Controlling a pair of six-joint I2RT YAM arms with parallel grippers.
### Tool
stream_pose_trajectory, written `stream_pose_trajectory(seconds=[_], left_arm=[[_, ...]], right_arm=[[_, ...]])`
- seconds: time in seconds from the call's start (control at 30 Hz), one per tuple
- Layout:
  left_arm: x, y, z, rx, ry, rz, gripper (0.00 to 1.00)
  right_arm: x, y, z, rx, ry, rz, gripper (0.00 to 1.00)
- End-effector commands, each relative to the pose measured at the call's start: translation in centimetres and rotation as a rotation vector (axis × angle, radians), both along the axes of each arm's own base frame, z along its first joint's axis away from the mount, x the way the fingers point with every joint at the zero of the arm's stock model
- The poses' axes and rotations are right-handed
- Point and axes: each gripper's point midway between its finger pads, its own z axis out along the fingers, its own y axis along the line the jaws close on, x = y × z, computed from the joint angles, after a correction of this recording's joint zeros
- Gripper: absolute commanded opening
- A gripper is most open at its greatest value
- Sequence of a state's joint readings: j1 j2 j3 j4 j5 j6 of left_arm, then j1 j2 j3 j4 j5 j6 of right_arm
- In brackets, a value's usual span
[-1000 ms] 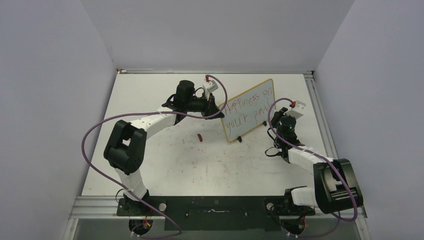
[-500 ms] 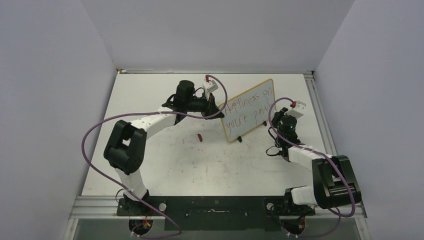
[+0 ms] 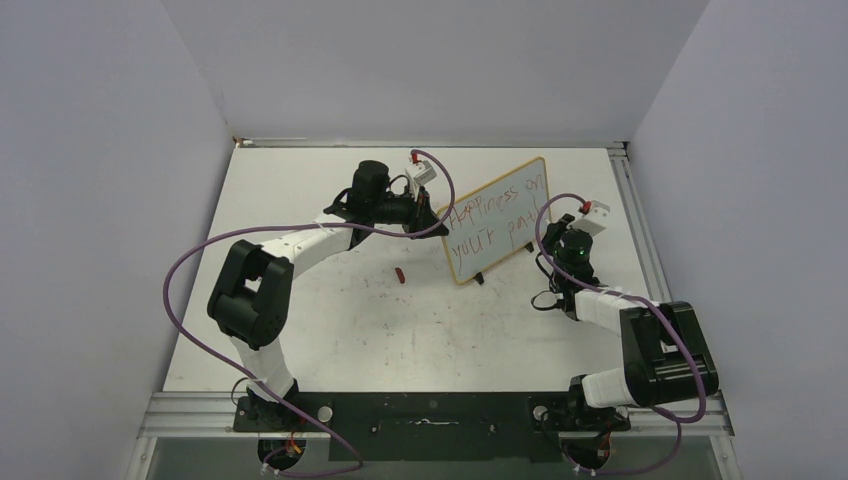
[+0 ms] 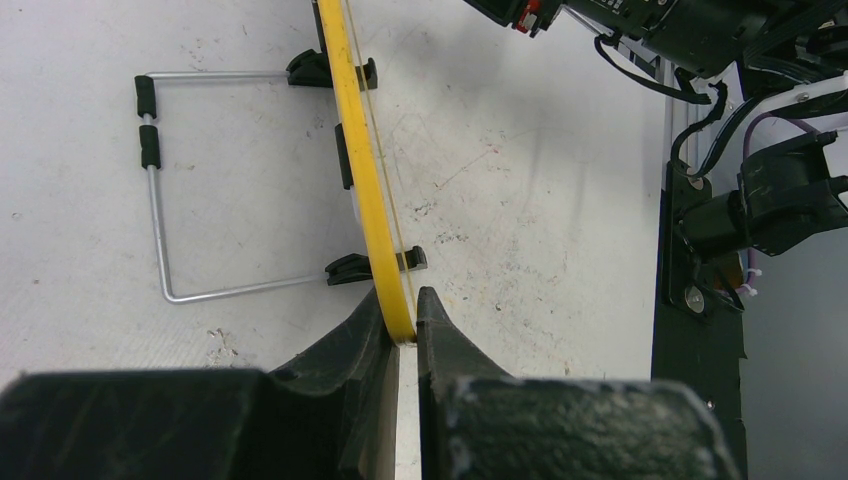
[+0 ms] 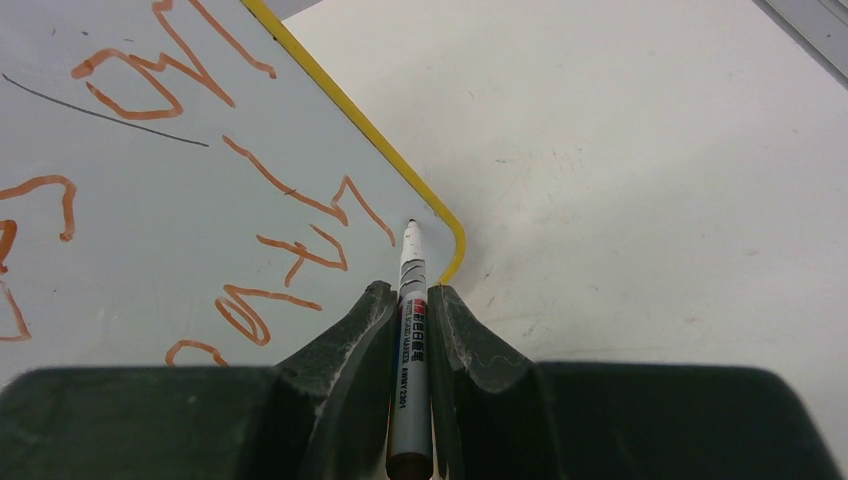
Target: Write a sentence on the whiteboard
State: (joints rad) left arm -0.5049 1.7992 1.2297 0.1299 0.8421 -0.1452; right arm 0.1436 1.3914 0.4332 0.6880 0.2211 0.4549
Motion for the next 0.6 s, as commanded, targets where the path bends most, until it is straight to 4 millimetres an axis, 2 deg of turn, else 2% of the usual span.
stream_pose_trajectory(seconds=[0.0, 0.43, 0.5, 0.57], left_arm=[[-1.6, -0.6, 3.5, -0.061, -0.061, -0.075, 0.00], [-1.6, -0.6, 3.6, -0.060, -0.062, -0.073, 0.00], [-1.5, -0.6, 3.5, -0.057, -0.059, -0.068, 0.00], [-1.3, -0.6, 3.5, -0.056, -0.059, -0.056, 0.00]], right_arm=[[1.7, 0.3, 3.0, 0.023, -0.104, 0.009, 0.05], [1.6, 0.2, 2.8, 0.020, -0.097, 0.002, 0.05], [1.4, -0.1, 2.9, 0.015, -0.096, -0.010, 0.05], [0.7, -1.2, 3.5, 0.009, -0.101, -0.066, 0.05]])
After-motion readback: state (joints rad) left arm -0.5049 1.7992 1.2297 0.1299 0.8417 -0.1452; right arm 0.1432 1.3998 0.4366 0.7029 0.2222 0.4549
